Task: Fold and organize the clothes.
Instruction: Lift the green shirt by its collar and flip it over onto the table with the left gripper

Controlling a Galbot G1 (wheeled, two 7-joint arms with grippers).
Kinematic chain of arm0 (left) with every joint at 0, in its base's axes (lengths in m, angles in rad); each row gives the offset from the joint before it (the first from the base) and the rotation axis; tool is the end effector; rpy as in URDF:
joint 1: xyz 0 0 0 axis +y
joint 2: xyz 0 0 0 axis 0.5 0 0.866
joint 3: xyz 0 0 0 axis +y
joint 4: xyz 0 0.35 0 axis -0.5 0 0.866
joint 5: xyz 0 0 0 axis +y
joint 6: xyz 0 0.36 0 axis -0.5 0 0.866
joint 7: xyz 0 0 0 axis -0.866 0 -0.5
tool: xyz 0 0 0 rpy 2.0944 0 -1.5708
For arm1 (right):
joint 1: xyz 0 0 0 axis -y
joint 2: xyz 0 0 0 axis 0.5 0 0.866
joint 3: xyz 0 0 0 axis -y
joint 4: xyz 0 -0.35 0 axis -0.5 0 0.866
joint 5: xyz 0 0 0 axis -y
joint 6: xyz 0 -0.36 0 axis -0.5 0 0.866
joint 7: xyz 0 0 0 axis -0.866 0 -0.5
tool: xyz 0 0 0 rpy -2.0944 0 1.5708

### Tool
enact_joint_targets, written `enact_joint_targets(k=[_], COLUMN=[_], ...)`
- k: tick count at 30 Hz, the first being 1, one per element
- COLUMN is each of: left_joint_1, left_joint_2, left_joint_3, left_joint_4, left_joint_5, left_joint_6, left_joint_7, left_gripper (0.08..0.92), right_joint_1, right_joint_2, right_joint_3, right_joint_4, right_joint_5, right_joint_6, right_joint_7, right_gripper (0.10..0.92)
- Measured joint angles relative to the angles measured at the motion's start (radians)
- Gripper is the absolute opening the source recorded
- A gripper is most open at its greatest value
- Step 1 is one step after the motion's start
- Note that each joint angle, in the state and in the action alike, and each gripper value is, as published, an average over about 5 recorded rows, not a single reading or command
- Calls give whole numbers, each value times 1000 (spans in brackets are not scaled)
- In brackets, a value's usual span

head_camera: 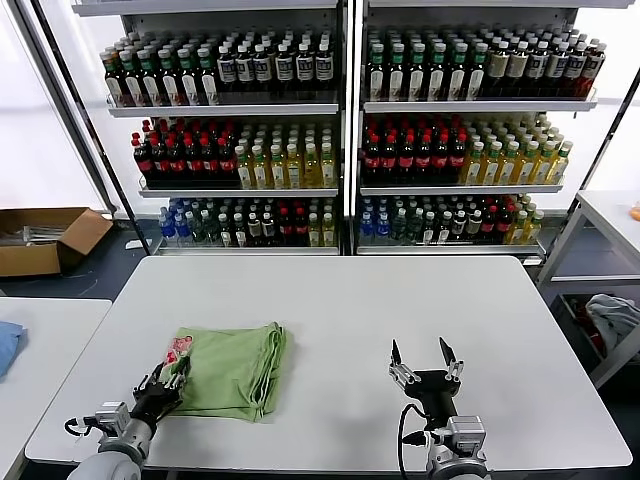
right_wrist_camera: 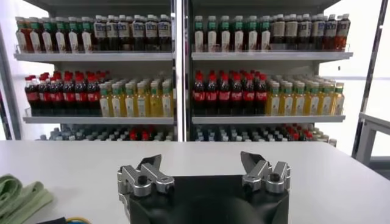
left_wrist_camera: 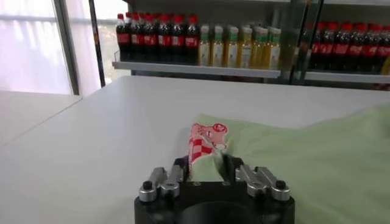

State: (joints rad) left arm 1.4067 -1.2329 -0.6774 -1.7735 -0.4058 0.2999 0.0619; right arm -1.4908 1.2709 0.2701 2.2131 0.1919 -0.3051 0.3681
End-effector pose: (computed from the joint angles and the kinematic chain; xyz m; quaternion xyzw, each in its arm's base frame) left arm 0.2404 0.1430 -0.3509 0.0051 -0.9783 0.0312 0.2050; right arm 0.1878 0.0294 -0.2550 0.0108 -0.9960 0.0139 0.0879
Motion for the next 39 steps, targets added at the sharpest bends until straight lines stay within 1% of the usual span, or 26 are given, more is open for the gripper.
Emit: enact_joint_targets(k=[9,12,15,18,27,30,35,39], left_joint_1=[-3,-1,-1,-4,2,3,4,14], left_joint_2=[-9,1,20,55,233,271,284,249], left_joint_3=[-5,-21,-49,-92,-259,-283,-272,-202], left_joint_4=[2,0,1,9,45,40,-7,-90], left_joint_5=[24,26,25,17,-16,-17,-1,28], left_joint_6=[-33,-47,-58,-64,-74,-71,-59,-38], left_joint_7=[-6,-10,-12,-14,-12,-10,-17,-35], left_gripper=[155,113,113,113,113,113,113,113], right_joint_1=[11,16,21,25,28,24,11,-1], right_joint_2=[-1,-2,-4,-5,1,2,2,7], right_joint_3=[-1,0,-1,-3,-5,-2,9,20], right_joint_4=[0,-2,-6,-10,-16,-13,-10,-9], right_joint_5=[-2,-2,-1,0,4,4,3,1], right_joint_6=[-3,-4,-4,-4,-2,-1,4,6], right_joint_7=[0,1,2,2,3,4,7,11], right_gripper=[823,823,823,823,823,823,823,823])
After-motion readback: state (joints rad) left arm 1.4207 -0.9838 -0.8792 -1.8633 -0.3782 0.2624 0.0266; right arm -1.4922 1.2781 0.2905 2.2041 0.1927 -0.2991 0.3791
